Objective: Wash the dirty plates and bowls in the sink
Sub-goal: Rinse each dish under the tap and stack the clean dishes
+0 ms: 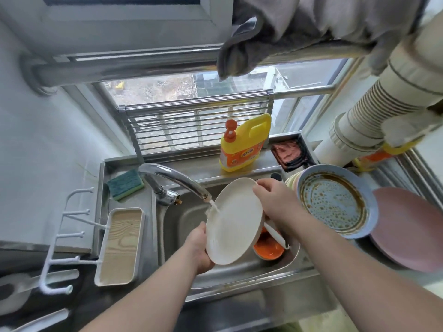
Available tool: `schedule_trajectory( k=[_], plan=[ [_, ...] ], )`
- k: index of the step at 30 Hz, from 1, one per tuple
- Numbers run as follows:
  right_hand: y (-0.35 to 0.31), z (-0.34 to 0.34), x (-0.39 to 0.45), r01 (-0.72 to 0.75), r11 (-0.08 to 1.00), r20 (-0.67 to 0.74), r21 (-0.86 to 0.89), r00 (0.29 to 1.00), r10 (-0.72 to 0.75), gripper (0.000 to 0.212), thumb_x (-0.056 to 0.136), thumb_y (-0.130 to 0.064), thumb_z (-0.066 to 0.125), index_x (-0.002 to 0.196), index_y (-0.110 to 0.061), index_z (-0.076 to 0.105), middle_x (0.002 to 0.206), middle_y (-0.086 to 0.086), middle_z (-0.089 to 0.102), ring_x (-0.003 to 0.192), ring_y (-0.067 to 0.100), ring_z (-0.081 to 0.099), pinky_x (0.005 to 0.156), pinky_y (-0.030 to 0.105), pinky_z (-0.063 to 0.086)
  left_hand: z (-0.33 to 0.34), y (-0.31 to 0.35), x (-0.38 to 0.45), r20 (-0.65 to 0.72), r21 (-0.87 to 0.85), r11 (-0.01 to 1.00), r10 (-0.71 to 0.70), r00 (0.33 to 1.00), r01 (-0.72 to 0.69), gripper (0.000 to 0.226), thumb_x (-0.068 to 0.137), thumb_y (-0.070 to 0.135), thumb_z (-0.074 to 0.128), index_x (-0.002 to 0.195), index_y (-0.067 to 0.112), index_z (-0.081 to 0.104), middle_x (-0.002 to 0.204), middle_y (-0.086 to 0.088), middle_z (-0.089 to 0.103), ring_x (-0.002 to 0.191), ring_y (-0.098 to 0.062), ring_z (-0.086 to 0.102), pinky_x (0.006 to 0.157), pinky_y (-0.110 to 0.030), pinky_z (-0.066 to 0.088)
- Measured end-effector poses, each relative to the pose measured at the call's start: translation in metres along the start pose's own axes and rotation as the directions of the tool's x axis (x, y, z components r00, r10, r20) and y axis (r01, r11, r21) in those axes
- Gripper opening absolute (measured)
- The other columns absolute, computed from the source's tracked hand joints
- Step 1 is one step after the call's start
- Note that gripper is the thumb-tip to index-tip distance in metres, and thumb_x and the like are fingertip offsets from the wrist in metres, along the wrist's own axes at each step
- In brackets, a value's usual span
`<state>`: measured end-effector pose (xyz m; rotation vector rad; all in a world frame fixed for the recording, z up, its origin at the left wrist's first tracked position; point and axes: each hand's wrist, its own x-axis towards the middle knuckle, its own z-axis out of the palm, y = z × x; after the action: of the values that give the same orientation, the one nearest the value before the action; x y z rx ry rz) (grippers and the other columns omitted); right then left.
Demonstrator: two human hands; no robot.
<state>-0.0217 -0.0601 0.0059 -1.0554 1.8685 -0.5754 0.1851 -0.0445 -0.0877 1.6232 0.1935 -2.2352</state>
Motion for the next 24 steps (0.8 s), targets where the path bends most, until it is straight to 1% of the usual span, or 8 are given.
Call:
schedule_trajectory(
  k=[3,5,9,13,15,17,21,24],
  plan=[
    [0.0,-0.016,-0.007,0.112,0.986,-0.038,-0.124,0.992,-0.117,0.029,0.101,-0.049,0.051,0.121,-0.041,0.07,0.104,-0.018,0.073,0.101,0.009,0.066,0.082,0.03,0.053,0.019,-0.001,-0.001,0.034,0.079,0.995,0.057,0.998,-0.06,0.061,0.105,0.066,0.045,0.125,0.016,0.073,0.114,-0.012,0.079,0.106,-0.038,0.073,0.081,-0.051,0.06],
    [0.003,-0.021,-0.013,0.169,0.968,-0.045,-0.187,0.983,-0.181,0.031,0.105,-0.047,0.051,0.131,-0.042,0.066,0.111,-0.019,0.071,0.103,0.007,0.064,0.08,0.025,0.047,0.026,0.0,0.003,0.051,0.096,0.991,0.088,0.995,-0.093,0.063,0.106,0.066,0.04,0.13,0.016,0.069,0.114,-0.011,0.079,0.109,-0.037,0.073,0.08,-0.05,0.06],
    [0.021,-0.026,-0.02,0.31,0.931,-0.075,-0.195,0.941,-0.329,0.047,0.101,-0.052,0.047,0.144,-0.04,0.061,0.126,-0.015,0.071,0.107,0.009,0.065,0.092,0.032,0.051,0.03,0.011,0.015,0.065,0.117,0.978,0.165,0.984,-0.172,0.07,0.102,0.074,0.032,0.138,0.022,0.063,0.12,-0.007,0.078,0.107,-0.036,0.075,0.081,-0.053,0.06],
    [0.043,-0.019,-0.022,0.318,0.933,-0.172,-0.168,0.922,-0.346,0.048,0.104,-0.045,0.046,0.148,-0.031,0.059,0.137,-0.009,0.068,0.123,0.011,0.062,0.102,0.034,0.05,0.027,0.024,0.003,0.04,0.219,0.916,0.336,0.941,-0.337,0.042,0.109,0.054,0.043,0.136,0.028,0.061,0.116,-0.005,0.079,0.099,-0.033,0.078,0.084,-0.064,0.059],
    [0.051,-0.012,-0.02,0.291,0.948,-0.196,-0.126,0.93,-0.311,0.04,0.11,-0.036,0.048,0.148,-0.028,0.06,0.134,-0.013,0.067,0.124,0.01,0.059,0.104,0.033,0.047,0.02,0.031,-0.003,0.004,0.248,0.891,0.392,0.92,-0.381,0.035,0.111,0.047,0.046,0.131,0.026,0.064,0.111,-0.005,0.08,0.093,-0.029,0.078,0.076,-0.052,0.063],
    [0.062,0.0,-0.014,0.206,0.979,-0.187,-0.014,0.961,-0.205,0.033,0.111,-0.029,0.049,0.139,-0.035,0.065,0.121,-0.02,0.069,0.115,0.01,0.063,0.098,0.034,0.05,0.01,0.035,-0.006,-0.02,0.288,0.883,0.393,0.919,-0.371,0.038,0.11,0.052,0.046,0.128,0.026,0.067,0.108,-0.006,0.08,0.09,-0.027,0.079,0.069,-0.041,0.062],
    [0.081,0.026,-0.002,-0.015,0.942,-0.113,0.336,0.992,0.056,0.022,0.107,-0.032,0.055,0.11,-0.034,0.076,0.104,-0.012,0.079,0.107,0.017,0.071,0.097,0.05,0.058,-0.01,0.038,-0.013,-0.074,0.349,0.883,0.361,0.93,-0.314,0.054,0.107,0.062,0.04,0.124,0.021,0.071,0.106,-0.007,0.081,0.097,-0.03,0.078,0.08,-0.043,0.063],
    [0.084,0.045,0.002,-0.1,0.885,-0.089,0.454,0.984,0.157,0.02,0.107,-0.028,0.057,0.1,-0.033,0.075,0.098,-0.009,0.079,0.102,0.018,0.072,0.084,0.039,0.059,-0.021,0.04,-0.019,-0.083,0.375,0.864,0.391,0.917,-0.335,0.052,0.109,0.061,0.035,0.126,0.024,0.067,0.107,-0.006,0.081,0.099,-0.031,0.078,0.075,-0.04,0.062]
  ],
)
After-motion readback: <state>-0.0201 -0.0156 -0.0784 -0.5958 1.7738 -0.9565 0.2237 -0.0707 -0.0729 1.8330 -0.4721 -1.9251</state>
